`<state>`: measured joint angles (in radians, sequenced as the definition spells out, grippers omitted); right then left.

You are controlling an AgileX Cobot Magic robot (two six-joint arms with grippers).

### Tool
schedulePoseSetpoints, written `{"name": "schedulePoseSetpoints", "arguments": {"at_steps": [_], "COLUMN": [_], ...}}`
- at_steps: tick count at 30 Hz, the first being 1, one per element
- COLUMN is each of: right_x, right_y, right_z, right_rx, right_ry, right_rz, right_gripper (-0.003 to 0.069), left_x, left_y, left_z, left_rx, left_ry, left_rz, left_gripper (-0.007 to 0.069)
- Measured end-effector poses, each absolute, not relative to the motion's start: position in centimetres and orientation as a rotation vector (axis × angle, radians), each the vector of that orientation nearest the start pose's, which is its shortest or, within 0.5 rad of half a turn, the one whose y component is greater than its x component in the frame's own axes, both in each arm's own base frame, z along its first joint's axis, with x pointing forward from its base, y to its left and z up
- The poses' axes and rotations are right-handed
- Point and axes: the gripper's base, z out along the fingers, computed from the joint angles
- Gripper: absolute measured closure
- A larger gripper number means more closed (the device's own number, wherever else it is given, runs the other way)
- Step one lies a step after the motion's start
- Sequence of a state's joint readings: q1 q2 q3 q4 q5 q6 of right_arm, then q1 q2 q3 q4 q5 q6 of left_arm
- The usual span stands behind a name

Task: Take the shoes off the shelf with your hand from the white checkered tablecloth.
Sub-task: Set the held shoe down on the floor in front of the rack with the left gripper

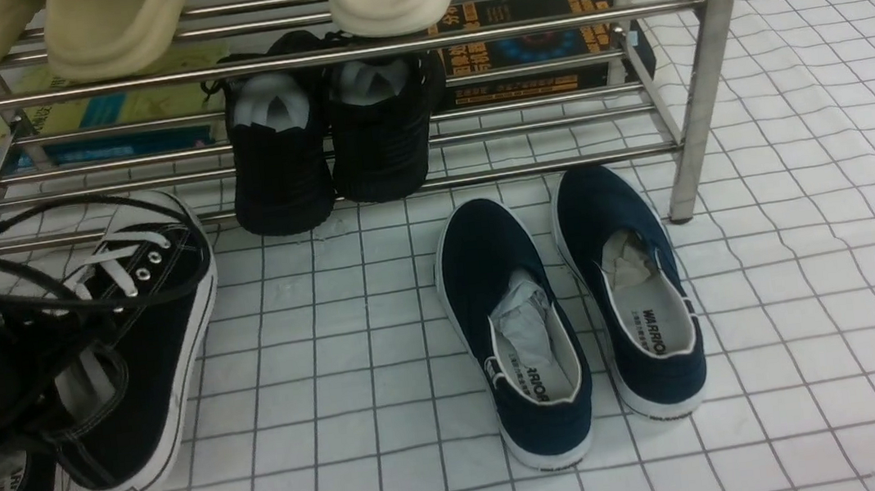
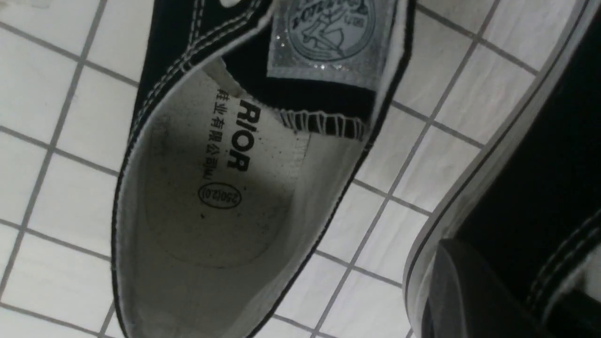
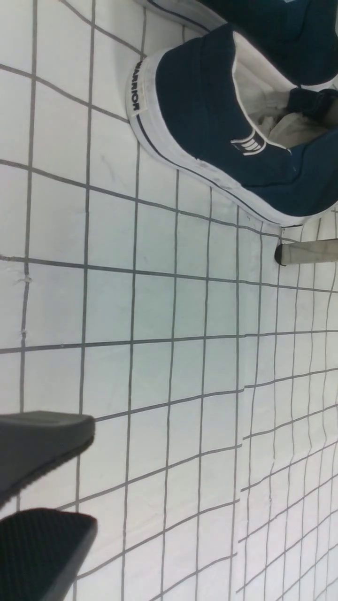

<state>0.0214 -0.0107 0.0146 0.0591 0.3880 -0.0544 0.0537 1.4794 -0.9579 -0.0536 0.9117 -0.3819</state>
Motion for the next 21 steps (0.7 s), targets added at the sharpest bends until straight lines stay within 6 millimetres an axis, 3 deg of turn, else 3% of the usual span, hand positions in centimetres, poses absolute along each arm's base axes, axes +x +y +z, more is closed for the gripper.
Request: {"name": "schedulePoseSetpoints", "arguments": {"at_steps": [11, 21], "right_x": [5.2, 5.2], "right_y": [0.3, 0.3], "right_z": [17.4, 17.4], "right_rx": [-0.035, -0.035], "right_ry": [1.875, 1.875], "right_rz": [0.036, 0.036], "right_gripper": [0.042, 0.042], "left_x": [25.7, 26.2], "left_y": [0.8, 0.9], "left_z": [21.9, 22.0], "left_rx": [-0.715, -0.697], "left_ry": [2.917, 2.859], "left_rz": [-0.136, -0.134], "left_gripper": [0.0603, 0.0598]}}
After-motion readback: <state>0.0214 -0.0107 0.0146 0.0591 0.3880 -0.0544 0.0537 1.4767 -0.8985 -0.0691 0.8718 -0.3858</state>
